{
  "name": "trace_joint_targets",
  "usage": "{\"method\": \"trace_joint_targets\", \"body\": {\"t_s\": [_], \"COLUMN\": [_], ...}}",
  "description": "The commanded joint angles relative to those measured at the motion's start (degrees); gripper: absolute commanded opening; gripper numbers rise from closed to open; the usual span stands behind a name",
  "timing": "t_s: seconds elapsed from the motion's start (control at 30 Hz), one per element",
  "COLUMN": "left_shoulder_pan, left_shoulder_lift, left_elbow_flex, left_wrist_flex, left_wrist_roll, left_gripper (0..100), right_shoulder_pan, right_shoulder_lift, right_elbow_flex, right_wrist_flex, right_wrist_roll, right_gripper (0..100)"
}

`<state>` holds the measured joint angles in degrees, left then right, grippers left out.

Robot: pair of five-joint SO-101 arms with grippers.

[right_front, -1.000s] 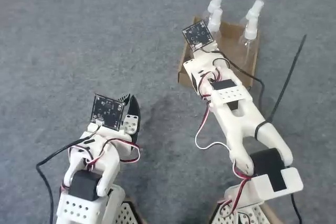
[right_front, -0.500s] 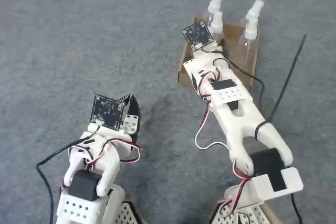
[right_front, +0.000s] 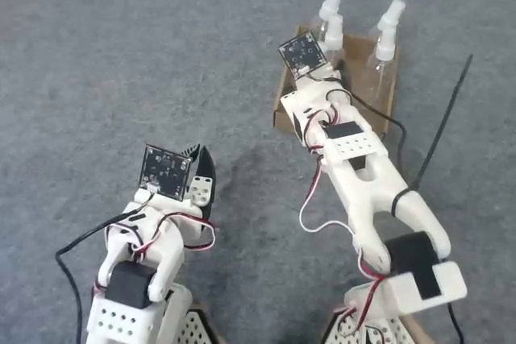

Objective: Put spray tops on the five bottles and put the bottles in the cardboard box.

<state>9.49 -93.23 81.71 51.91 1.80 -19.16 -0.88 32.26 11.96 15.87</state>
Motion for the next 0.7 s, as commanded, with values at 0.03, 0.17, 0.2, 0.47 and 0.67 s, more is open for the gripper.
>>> {"method": "trace_joint_targets", "body": {"t_s": [0.03,0.17,0.2,0.47,0.67], "left_shoulder_pan": [-0.1,-0.1,-0.1,-0.1,-0.1], "left_shoulder_lift": [-1.1,-1.1,-1.1,-1.1,-1.1], "left_elbow_flex": [-0.5,-0.5,-0.5,-0.5,-0.5], "left_wrist_flex": [-1.9,-1.9,-1.9,-1.9,-1.9], "left_wrist_roll": [0.0,0.0,0.0,0.0,0.0], "left_gripper": [1,1,1,1,1], "right_shoulder_pan": [-1.4,-1.0,-1.0,-0.8,-0.8], "right_shoulder_lift": [-8.1,-11.6,-12.6,-22.7,-31.0], "right_elbow_flex": [-2.3,-2.3,-2.3,-2.3,-2.1], "right_wrist_flex": [4.2,5.1,6.2,13.3,21.1], "right_wrist_roll": [0.4,0.4,0.4,0.4,0.4], "right_gripper": [32.9,32.9,32.9,32.9,32.9]}}
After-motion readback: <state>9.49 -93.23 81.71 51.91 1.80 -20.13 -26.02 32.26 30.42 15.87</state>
